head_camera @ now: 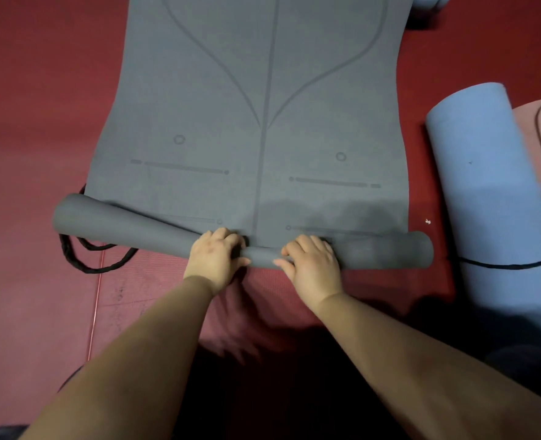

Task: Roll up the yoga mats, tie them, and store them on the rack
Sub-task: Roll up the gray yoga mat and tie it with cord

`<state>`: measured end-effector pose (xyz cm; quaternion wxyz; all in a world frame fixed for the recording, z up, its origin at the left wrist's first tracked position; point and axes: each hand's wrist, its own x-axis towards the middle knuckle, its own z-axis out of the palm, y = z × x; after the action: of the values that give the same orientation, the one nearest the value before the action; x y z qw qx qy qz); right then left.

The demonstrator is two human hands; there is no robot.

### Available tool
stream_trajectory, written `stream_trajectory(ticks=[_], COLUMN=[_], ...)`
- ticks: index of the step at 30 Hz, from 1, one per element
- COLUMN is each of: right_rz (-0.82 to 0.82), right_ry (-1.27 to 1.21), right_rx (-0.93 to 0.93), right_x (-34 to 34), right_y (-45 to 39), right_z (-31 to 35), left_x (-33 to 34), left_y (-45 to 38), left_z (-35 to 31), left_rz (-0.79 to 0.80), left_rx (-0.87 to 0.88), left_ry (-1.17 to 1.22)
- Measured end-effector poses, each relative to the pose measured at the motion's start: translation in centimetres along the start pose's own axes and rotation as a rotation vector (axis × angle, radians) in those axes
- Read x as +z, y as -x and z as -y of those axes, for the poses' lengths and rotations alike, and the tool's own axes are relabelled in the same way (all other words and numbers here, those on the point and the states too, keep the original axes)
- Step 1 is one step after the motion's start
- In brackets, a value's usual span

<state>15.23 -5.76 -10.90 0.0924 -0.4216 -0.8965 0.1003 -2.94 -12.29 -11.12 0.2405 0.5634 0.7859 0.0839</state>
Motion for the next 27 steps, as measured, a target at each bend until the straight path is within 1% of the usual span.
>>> stream_trajectory(ticks=[4, 6, 10, 11, 12, 15, 16, 18, 20, 21, 22, 24, 25, 26, 27], right_rz=[-0.016, 0.018, 0.141, 0.185, 0.267, 0.593, 0.671, 0.756, 0.783, 0.737, 0.607, 0.217, 0.101, 0.053, 0.043], right_ry=[0.074, 0.019, -0.130, -0.170, -0.221, -0.402, -0.457, -0.483, -0.486, -0.464, -0.384, -0.136, -0.058, -0.031, -0.030], right_rx=[-0.050, -0.036, 0.001, 0.018, 0.055, 0.222, 0.261, 0.278, 0.294, 0.272, 0.177, -0.122, -0.197, -0.214, -0.197], right_x=[0.5, 0.7, 0.3, 0.0, -0.6, -1.3, -1.4, -1.5, -1.8, -2.1, -2.3, -2.0, -1.8, -1.5, -1.1], right_y=[1.4, 0.8, -0.5, -0.9, -1.5, -4.2, -5.2, -6.5, -6.8, -6.6, -6.2, -4.6, -3.7, -2.9, -2.4], right_z=[-0.5, -1.0, -1.7, -1.9, -2.1, -3.1, -3.3, -3.6, -3.7, -3.6, -3.3, -3.1, -2.8, -2.5, -2.2], left_x=[-0.8, -1.0, 0.9, 1.6, 2.2, 2.2, 1.8, 0.9, -0.4, -1.2, -2.1, -3.2, -3.4, -3.7, -3.9], left_y=[-1.5, -1.5, 1.8, 2.8, 3.4, 2.6, 1.8, 0.4, -0.7, -1.3, -1.9, -3.4, -4.0, -4.6, -5.0], left_z=[-0.4, -0.7, -0.3, -0.3, -0.2, 0.2, 0.3, 0.7, 0.9, 0.9, 0.6, 0.2, 0.1, -0.1, -0.1], left_rz=[0.087, 0.086, -0.141, -0.178, -0.203, -0.270, -0.273, -0.197, -0.064, -0.021, 0.015, 0.097, 0.152, 0.203, 0.242], left_rx=[-0.042, -0.031, 0.089, 0.104, 0.117, 0.127, 0.143, 0.185, 0.206, 0.206, 0.188, 0.130, 0.101, 0.078, 0.066], left_ry=[0.013, -0.027, -0.085, -0.072, -0.063, -0.035, -0.035, -0.026, -0.014, -0.013, 0.000, 0.031, 0.042, 0.044, 0.036])
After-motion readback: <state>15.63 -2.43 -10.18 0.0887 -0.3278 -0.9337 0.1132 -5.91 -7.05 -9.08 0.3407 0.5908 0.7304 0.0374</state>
